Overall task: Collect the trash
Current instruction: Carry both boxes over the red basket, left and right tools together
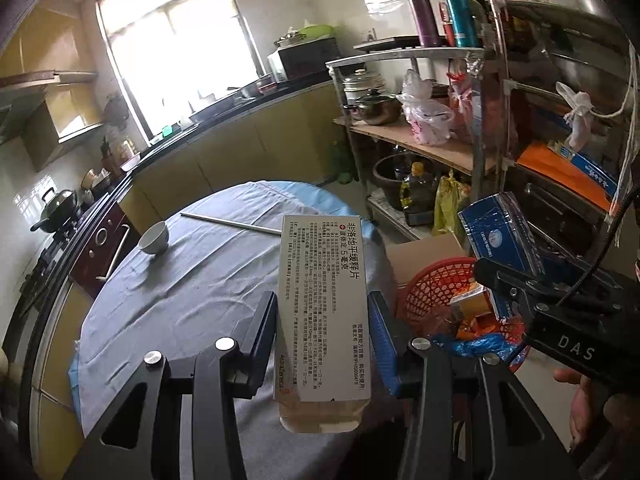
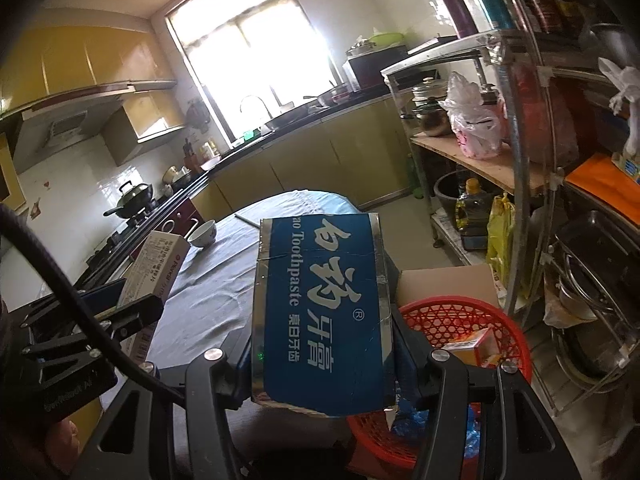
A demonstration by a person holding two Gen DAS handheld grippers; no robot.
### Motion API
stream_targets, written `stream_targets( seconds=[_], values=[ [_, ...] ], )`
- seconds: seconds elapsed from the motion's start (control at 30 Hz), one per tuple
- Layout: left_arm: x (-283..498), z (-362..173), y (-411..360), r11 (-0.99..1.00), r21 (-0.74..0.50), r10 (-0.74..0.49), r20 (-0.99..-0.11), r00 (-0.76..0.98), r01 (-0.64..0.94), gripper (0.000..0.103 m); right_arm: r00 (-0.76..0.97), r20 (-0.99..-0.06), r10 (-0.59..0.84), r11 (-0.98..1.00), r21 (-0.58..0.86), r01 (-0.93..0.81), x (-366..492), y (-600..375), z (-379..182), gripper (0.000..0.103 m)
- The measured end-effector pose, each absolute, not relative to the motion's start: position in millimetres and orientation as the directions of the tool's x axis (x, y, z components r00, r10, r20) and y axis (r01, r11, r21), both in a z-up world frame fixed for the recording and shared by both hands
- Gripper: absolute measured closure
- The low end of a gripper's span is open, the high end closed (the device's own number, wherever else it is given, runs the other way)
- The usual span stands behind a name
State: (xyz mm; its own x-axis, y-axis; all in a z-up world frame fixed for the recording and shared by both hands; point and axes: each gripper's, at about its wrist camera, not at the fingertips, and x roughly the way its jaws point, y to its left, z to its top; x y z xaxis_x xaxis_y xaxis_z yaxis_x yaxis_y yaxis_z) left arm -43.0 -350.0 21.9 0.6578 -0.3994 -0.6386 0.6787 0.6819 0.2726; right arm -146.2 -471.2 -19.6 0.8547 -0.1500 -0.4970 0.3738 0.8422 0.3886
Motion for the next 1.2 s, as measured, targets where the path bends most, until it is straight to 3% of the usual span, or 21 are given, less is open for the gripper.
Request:
stream_targets(
  seconds=[0.47,1.2],
  values=[
    [-55,16,-386,0.627,0.29,-0.427,-0.649,0.63,0.723,0.056,0.847,-0.498,-0.188,0.802,0.42,0.425,-167,-496,-25,0.044],
    [-51,-29,-445,0.51,0.067,-0.545,-0.746,0.383,0.857,0.056,0.806,-0.542,-0.238,0.657,0.521,0.545,-201,-562,-58,0.043]
  ],
)
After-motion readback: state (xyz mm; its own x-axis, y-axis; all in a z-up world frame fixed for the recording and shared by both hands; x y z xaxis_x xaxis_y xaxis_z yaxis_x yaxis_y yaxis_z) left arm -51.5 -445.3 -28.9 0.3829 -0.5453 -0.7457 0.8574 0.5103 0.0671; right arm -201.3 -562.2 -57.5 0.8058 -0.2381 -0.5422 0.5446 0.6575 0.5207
